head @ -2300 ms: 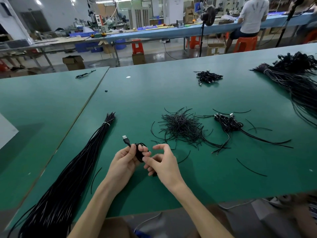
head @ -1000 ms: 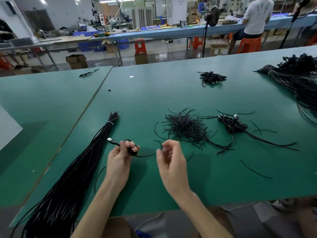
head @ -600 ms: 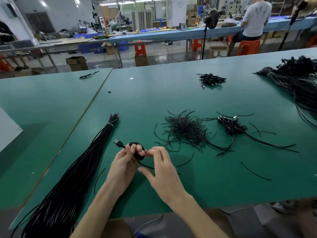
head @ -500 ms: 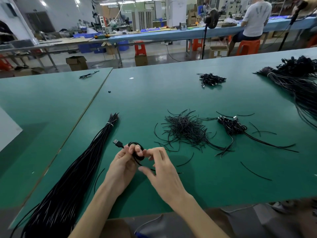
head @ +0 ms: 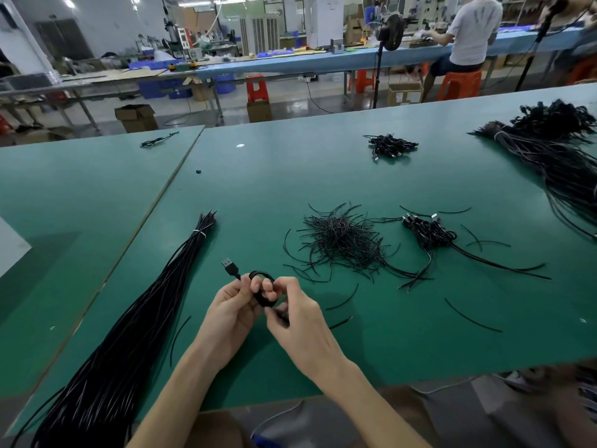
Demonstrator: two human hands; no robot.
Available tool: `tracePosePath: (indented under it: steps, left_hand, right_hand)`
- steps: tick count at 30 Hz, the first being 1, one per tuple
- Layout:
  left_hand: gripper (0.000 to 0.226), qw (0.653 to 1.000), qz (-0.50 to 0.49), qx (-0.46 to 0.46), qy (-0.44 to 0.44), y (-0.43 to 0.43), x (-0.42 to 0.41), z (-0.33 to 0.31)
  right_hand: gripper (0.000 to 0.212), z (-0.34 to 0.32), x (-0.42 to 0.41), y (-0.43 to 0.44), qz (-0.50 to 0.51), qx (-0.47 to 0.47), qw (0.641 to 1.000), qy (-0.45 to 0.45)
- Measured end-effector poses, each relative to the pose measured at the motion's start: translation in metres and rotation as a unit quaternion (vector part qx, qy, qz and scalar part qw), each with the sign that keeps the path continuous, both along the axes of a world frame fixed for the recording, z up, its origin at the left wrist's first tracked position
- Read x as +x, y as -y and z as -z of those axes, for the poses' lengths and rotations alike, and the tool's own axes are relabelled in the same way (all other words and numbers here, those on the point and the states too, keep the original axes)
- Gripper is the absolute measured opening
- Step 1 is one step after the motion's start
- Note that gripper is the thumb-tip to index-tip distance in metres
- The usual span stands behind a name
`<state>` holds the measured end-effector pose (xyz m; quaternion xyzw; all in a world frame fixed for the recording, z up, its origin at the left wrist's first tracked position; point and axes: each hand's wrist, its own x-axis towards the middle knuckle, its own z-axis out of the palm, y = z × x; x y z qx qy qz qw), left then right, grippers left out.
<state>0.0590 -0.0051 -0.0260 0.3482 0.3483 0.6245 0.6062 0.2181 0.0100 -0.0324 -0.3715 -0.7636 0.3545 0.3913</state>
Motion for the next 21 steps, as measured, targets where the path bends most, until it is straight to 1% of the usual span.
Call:
tracePosePath:
  steps: [2, 7, 11, 16, 19, 21]
  left_hand:
    - [0.035, 0.999, -0.013, 0.01, -0.032, 0.0014, 0.0008, 0.0004]
    - [0.036, 0.994, -0.046, 0.023, -0.1, 0.0034, 0.0051, 0.0021]
    - [0.038, 0.983, -0.104, 0.043, -0.148, 0.0036, 0.0086, 0.0003]
    - [0.035, 0.982, -0.11, 0.003, -0.155, 0.0042, 0.0055, -0.0008]
    - [0.033, 0.979, -0.118, -0.006, -0.166, 0.0057, 0.0053, -0.003]
    - [0.032, 0.975, -0.13, -0.012, -0.183, 0.0062, 0.0054, -0.0035]
  right_hand:
    - [0.031, 0.0012, -0.0003, -0.0003, 0.009, -0.004, 1.0, -0.002]
    - [0.034, 0.001, -0.0005, -0.003, 0.006, -0.021, 1.0, -0.008]
    - [0.036, -0.0006, 0.0001, -0.0022, 0.003, -0.008, 1.0, 0.004]
    - [0.022, -0.0024, 0.0022, -0.0027, -0.001, -0.015, 1.0, 0.0]
    - [0.022, -0.0029, 0.0022, -0.0026, -0.02, -0.032, 0.999, 0.004]
    - [0.025, -0.0022, 0.0012, -0.0024, -0.033, -0.037, 0.998, 0.023]
